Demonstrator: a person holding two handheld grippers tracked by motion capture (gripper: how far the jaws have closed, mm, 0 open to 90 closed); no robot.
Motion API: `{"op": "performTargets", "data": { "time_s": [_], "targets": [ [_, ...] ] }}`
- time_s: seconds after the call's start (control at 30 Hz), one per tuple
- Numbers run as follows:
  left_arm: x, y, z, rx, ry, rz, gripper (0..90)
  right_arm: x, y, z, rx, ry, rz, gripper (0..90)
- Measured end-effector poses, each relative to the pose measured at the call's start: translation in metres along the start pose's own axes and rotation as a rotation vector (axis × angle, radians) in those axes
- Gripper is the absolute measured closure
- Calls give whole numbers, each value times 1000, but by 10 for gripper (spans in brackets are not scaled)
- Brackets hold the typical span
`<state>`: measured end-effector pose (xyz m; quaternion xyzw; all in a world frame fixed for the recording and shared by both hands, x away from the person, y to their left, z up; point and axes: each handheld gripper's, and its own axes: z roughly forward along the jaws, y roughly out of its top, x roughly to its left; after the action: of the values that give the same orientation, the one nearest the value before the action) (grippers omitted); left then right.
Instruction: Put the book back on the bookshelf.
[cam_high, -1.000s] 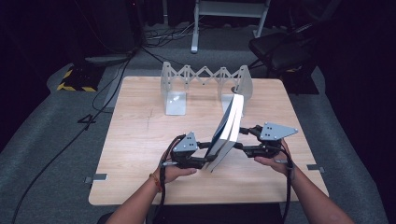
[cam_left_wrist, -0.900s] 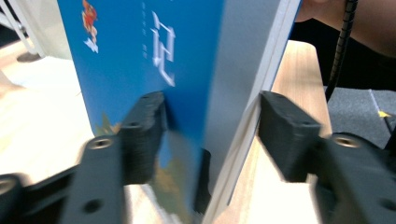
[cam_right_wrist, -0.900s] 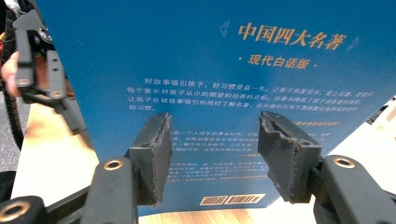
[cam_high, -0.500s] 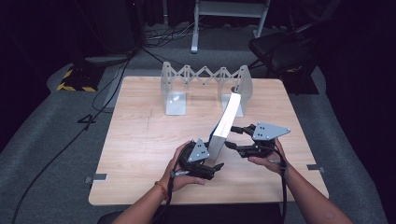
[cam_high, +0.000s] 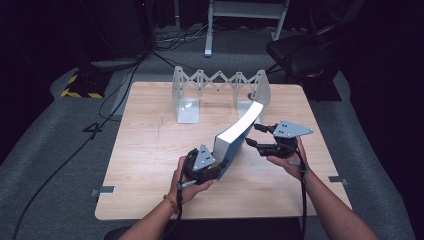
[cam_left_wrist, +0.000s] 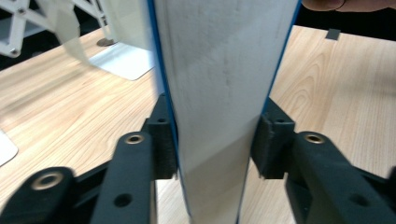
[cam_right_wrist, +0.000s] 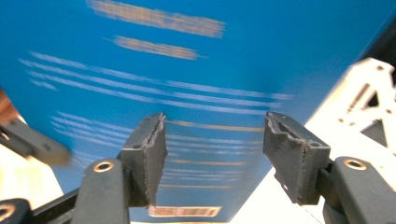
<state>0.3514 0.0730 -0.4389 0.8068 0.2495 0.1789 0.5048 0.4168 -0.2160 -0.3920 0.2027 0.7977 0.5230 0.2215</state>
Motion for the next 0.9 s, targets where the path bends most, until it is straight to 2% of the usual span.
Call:
{"op": "performTargets", "data": {
  "time_s": [0.1, 0.17, 0.3, 0.37, 0.43, 0.47, 0.63, 0.73, 0.9],
  "targets": [
    [3, -1, -3, 4, -33, 13, 596, -9, -4, 1, 24, -24, 3, 379],
    [6, -2, -6, 5, -68, 22, 596, -15, -7, 0, 20, 11, 23, 349],
    [17, -8, -19, 6, -138, 22, 596, -26, -11, 2, 25, 51, 26, 320],
    [22, -11, -25, 8, -171, 21, 596, -31, -13, 4, 21, 109, 44, 315],
    [28, -14, -33, 12, -202, 18, 596, -32, -12, 9, 27, 147, 33, 299],
    [30, -15, -35, 15, -208, 19, 596, -32, -12, 12, 23, 184, 33, 298],
    [43, -20, -48, 24, -259, 26, 595, -26, -10, 25, 19, 278, 9, 299],
    [49, -23, -52, 23, -276, 29, 595, -21, -10, 34, 29, 343, 0, 323],
    [48, -23, -54, 26, -257, 64, 590, -11, -10, 46, 55, 427, -49, 378]
  ]
}}
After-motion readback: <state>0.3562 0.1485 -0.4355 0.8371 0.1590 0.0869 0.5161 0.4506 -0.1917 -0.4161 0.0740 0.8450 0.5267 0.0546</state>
